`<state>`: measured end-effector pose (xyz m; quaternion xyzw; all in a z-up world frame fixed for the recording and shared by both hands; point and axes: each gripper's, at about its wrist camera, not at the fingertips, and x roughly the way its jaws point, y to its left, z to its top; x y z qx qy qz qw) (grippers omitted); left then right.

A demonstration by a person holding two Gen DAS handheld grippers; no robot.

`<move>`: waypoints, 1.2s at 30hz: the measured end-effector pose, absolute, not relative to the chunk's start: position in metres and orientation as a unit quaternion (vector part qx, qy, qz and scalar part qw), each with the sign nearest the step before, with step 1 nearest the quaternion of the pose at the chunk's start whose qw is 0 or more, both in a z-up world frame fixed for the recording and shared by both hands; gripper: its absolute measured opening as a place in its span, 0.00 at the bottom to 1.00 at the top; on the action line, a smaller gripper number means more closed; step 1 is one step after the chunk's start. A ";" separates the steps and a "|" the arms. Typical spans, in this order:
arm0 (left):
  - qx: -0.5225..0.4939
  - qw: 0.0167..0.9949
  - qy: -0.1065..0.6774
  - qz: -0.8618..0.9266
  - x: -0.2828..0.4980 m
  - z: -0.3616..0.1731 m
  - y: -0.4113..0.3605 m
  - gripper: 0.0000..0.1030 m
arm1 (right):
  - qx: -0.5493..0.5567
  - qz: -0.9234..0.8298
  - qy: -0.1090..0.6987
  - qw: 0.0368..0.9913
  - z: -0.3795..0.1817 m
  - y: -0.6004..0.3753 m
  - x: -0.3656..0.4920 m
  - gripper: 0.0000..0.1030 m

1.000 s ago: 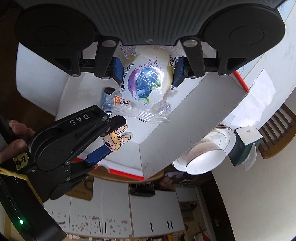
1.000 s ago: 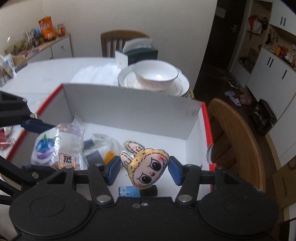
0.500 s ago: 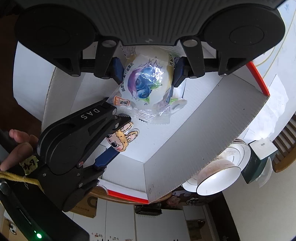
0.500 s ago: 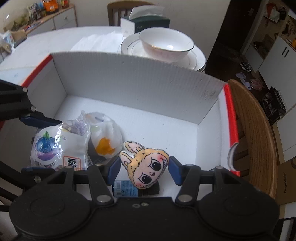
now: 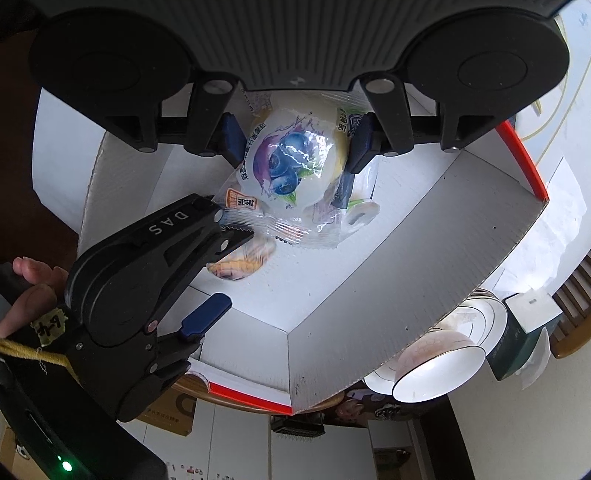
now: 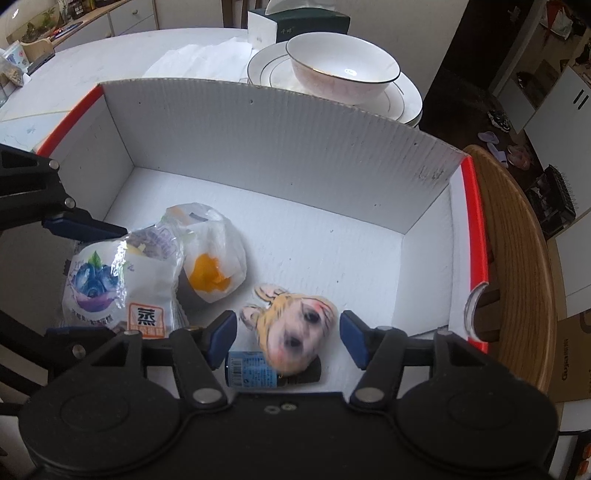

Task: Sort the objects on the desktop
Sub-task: 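Carry the bread bag and plush into the red box and release both, then withdraw both tools from the box and move back over the foil snack bags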

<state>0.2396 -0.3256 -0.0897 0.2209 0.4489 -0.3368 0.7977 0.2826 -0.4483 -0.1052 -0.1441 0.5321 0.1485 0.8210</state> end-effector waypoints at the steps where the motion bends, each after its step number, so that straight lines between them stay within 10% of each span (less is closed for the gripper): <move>1: 0.218 0.799 0.448 -0.337 0.239 -0.089 -0.325 0.58 | -0.146 0.147 0.531 0.822 -0.104 -0.449 0.282 0.62; 36: 0.068 0.873 0.355 -0.327 0.179 -0.011 -0.237 0.65 | -0.050 0.194 0.384 0.901 -0.014 -0.442 0.188 0.73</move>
